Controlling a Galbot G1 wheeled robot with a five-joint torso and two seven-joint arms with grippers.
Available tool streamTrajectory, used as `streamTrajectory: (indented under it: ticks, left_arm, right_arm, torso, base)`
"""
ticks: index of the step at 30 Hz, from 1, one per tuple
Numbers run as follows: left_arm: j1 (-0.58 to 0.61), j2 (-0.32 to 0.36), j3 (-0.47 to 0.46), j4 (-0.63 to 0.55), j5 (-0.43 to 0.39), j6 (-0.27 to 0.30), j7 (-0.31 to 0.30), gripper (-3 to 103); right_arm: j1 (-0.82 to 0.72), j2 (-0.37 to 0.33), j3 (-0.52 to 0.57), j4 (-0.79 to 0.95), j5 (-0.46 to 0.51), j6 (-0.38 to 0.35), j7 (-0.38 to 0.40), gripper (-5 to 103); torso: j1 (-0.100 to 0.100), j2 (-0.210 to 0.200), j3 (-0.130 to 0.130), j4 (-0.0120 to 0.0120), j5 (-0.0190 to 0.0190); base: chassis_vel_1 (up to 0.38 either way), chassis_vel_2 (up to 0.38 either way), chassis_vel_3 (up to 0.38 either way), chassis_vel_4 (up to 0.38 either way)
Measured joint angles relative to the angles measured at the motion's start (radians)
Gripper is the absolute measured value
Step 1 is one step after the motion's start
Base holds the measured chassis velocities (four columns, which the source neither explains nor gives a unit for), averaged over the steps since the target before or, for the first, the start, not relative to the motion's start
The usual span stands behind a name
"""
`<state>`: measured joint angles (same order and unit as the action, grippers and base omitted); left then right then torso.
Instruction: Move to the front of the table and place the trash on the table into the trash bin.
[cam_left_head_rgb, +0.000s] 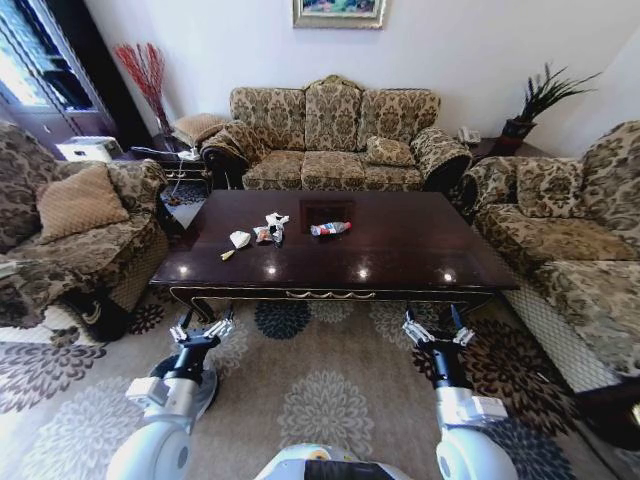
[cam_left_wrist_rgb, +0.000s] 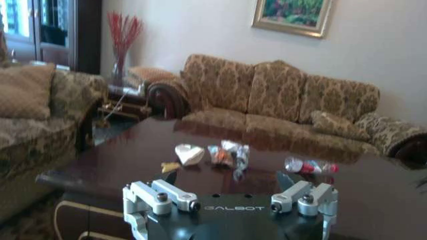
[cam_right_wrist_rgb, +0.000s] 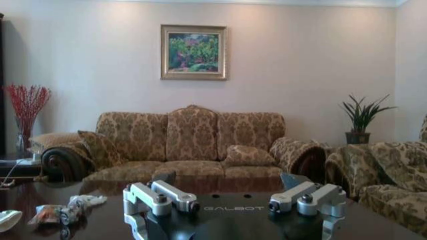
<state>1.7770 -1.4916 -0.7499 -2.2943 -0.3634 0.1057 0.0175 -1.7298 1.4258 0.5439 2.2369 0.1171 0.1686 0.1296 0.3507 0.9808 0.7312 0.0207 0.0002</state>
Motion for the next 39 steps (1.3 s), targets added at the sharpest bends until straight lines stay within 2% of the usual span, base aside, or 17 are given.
streamTrajectory:
  ticks: [5,17,24,27,28,31,33,34,36,37,39]
  left_arm:
    - [-0.005,-0.005,0.014,0.069,0.007,0.015,0.001,99]
    - [-0.019,-0.003,0.013,0.133,0.016,0.024,0.011,99]
    - [-0.044,0.039,-0.005,0.242,0.067,0.035,0.046,98]
    - [-0.095,0.111,-0.023,0.378,0.104,0.04,0.056,98]
    - [-0.095,0.111,-0.023,0.378,0.104,0.04,0.056,98]
    - [-0.155,0.183,-0.024,0.552,0.111,0.038,0.06,98]
    - [-0.171,0.196,-0.023,0.597,0.114,0.038,0.061,98]
    - [-0.214,0.225,-0.013,0.691,0.123,0.038,0.065,98]
    - [-0.301,0.266,0.009,0.853,0.143,0.036,0.069,98]
    - [-0.301,0.266,0.009,0.853,0.143,0.036,0.069,98]
    - [-0.401,0.299,0.033,1.037,0.177,0.023,0.07,98]
  right_arm:
    - [0.021,-0.005,0.001,-0.037,0.009,0.001,0.0,100]
    - [0.043,-0.004,-0.011,-0.083,0.032,0.001,0.0,100]
    - [0.027,0.008,-0.025,-0.089,0.063,0.015,0.0,100]
    - [0.009,0.01,-0.019,-0.093,0.065,0.02,0.0,100]
    - [0.009,0.01,-0.019,-0.093,0.065,0.02,0.0,100]
    - [-0.005,0.002,-0.004,-0.107,0.068,0.021,0.0,100]
    - [-0.006,-0.002,-0.001,-0.112,0.07,0.021,0.0,100]
    - [-0.008,-0.006,0.004,-0.121,0.077,0.021,0.0,100]
    - [-0.012,-0.01,0.01,-0.132,0.1,0.02,0.0,100]
    - [-0.012,-0.01,0.01,-0.132,0.1,0.02,0.0,100]
    - [-0.016,-0.01,0.014,-0.137,0.122,0.018,0.0,100]
  torso:
    - [0.0,0.0,0.0,0.0,0.0]
    - [0.0,0.0,0.0,0.0,-0.0002]
    - [0.0,0.0,0.0,0.0001,-0.0008]
    - [0.0,0.0,0.0,0.0001,-0.0009]
    - [0.0,0.0,0.0,0.0001,-0.0009]
    - [0.0,0.0,0.0,-0.0001,-0.0004]
    - [0.0,0.0,0.0,-0.0001,0.0001]
    - [0.0,0.0,0.0,0.0005,-0.0001]
    - [0.0,0.0,0.0,-0.0002,-0.0004]
    - [0.0,0.0,0.0,-0.0002,-0.0004]
    - [0.0,0.0,0.0,-0.0004,-0.0002]
  base:
    - [0.025,0.02,-0.027,-0.031]
    - [0.169,0.178,-0.17,-0.197]
    - [0.265,0.259,-0.249,-0.257]
    - [0.158,0.135,-0.117,-0.119]
    - [0.141,0.057,-0.07,-0.107]
    - [0.025,0.019,-0.007,-0.011]
    - [-0.026,-0.023,0.006,0.006]
    - [-0.062,-0.068,0.046,0.013]
    - [-0.058,-0.056,0.044,0.045]
    - [-0.055,-0.044,0.044,0.022]
    - [-0.027,-0.003,0.003,0.011]
